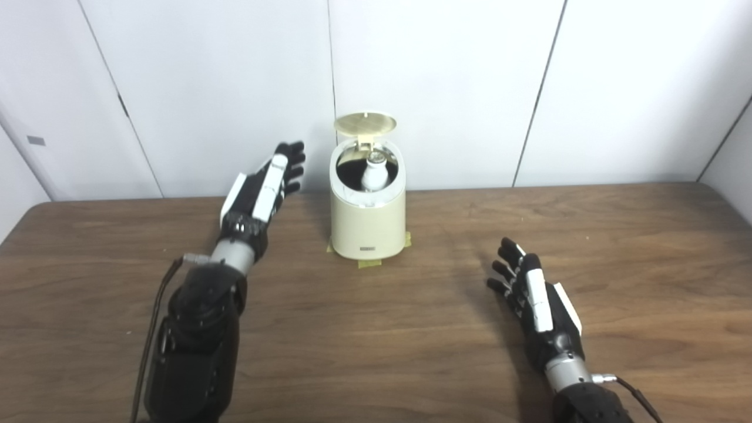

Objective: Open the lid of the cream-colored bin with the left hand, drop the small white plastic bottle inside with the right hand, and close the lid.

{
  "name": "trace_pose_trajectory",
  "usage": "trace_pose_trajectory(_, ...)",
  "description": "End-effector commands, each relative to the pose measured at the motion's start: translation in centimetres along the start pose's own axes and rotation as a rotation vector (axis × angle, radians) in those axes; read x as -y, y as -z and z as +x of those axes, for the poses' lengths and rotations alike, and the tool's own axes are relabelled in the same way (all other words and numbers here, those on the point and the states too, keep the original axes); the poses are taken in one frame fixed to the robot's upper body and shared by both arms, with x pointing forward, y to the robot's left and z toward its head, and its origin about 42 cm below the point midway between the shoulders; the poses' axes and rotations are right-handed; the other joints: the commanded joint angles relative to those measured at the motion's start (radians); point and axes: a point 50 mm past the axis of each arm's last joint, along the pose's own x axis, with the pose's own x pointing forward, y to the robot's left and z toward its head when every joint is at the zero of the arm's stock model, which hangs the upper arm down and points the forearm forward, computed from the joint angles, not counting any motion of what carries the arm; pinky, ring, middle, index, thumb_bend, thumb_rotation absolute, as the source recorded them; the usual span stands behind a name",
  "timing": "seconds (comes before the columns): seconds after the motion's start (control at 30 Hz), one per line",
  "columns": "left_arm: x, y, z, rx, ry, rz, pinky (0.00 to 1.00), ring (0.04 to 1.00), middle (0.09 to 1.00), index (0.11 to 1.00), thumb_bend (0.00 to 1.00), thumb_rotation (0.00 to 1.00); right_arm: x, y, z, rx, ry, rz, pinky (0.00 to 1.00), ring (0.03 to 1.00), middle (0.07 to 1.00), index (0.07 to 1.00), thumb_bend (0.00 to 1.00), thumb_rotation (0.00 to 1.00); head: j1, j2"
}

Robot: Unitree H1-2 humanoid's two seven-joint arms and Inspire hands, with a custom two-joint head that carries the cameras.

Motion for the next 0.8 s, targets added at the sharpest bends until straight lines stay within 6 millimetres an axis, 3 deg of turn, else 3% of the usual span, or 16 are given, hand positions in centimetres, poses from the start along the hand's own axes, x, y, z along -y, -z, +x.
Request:
trace_pose_trajectory(0.0,-0.4,-3.6,1.8,0.132,-0.003,0.033,0.91,0.925,0.929,0.932,0.59,0.98,-0.3,-1.2,0.5,0.083,-0.010,0.023,0.85,0.922,0.949,0.934,0.64,1.00,0.000,0.000)
trace_pose_trajectory(0.47,-0.6,-7.1,6.4,0.228,-0.018,0.130,0.86,0.895,0.909,0.932,0.57,1.00,-0.8,-0.5,0.2,0.099,-0.015,0.038,0.81,0.906,0.929,0.925,0.63,1.00,0.010,-0.010)
trace_pose_trajectory(0.6,-0.5,-7.8,7.5,0.248,-0.013,0.180,0.84,0.879,0.891,0.887,0.57,1.00,-1.0,-0.4,0.0,0.117,-0.011,0.045,0.82,0.905,0.926,0.920,0.63,1.00,0.013,-0.014)
trace_pose_trajectory(0.77,0.2,-8.5,8.4,0.249,0.010,0.205,0.86,0.883,0.902,0.899,0.57,1.00,-1.0,-0.3,-0.1,0.142,-0.014,0.058,0.85,0.913,0.927,0.917,0.61,1.00,0.014,-0.014)
